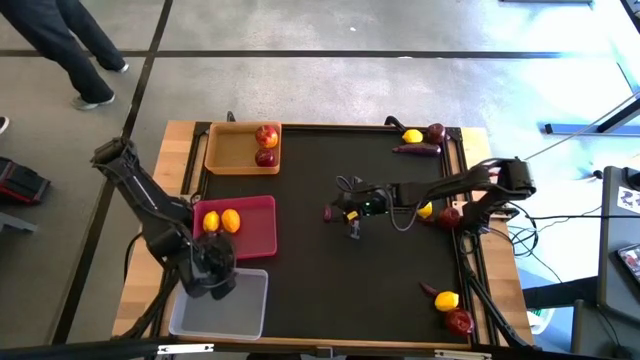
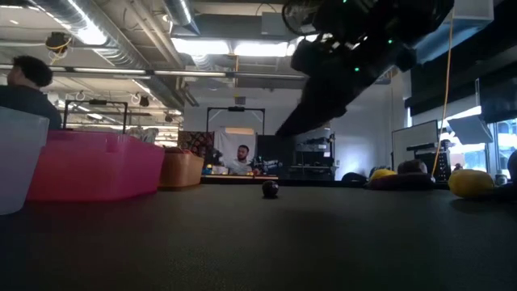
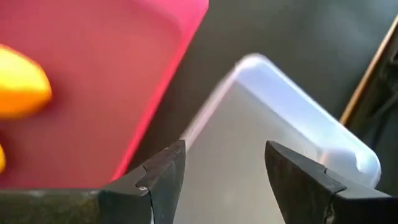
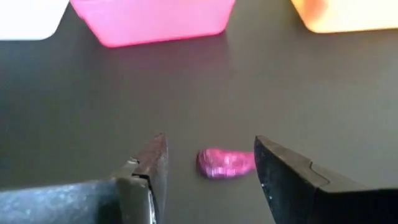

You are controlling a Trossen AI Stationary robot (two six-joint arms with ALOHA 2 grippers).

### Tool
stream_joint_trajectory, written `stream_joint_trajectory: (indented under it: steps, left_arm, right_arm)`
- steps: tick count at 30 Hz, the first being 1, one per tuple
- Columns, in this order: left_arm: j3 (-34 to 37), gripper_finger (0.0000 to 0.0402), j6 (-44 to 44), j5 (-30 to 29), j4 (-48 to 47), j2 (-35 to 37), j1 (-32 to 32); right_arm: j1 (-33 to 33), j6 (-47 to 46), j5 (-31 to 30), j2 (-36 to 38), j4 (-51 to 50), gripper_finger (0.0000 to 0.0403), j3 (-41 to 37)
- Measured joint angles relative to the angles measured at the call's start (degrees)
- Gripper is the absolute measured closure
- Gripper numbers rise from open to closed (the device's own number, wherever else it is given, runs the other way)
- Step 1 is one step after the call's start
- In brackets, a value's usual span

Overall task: Sort produce into baskets
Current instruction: Put the middle left eggplant into the transparent bin

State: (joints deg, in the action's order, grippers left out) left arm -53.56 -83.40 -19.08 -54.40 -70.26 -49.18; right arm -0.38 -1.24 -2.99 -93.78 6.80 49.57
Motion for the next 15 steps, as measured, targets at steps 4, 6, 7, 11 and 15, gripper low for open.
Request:
stream_joint_trajectory:
  steps: [4, 6, 7, 11, 15]
  left_arm:
    - [0.0, 0.0188, 3.5, -4.6, 0.0, 0.0, 2.6]
    - [0.0, 0.0188, 4.7, -6.9, 0.1, 0.0, 3.8]
    - [0.0, 0.0188, 5.6, -7.8, 0.2, 0.0, 4.4]
    - [0.0, 0.0188, 8.3, -9.8, 0.2, 0.0, 6.4]
    - [0.0, 0.0188, 11.1, -12.2, 1.2, 0.0, 8.2]
  right_arm:
    - [0.0, -3.2, -2.5, -3.2, 3.5, 0.021, 0.0]
    - [0.0, -5.9, -5.0, -4.6, 4.2, 0.021, 0.0]
    - [0.0, -7.3, -6.0, -5.4, 4.6, 0.021, 0.0]
    - [0.0, -12.2, -7.4, -7.8, 6.9, 0.021, -0.1]
    - [-0.2, -16.5, -9.4, -10.6, 8.5, 0.021, 0.0]
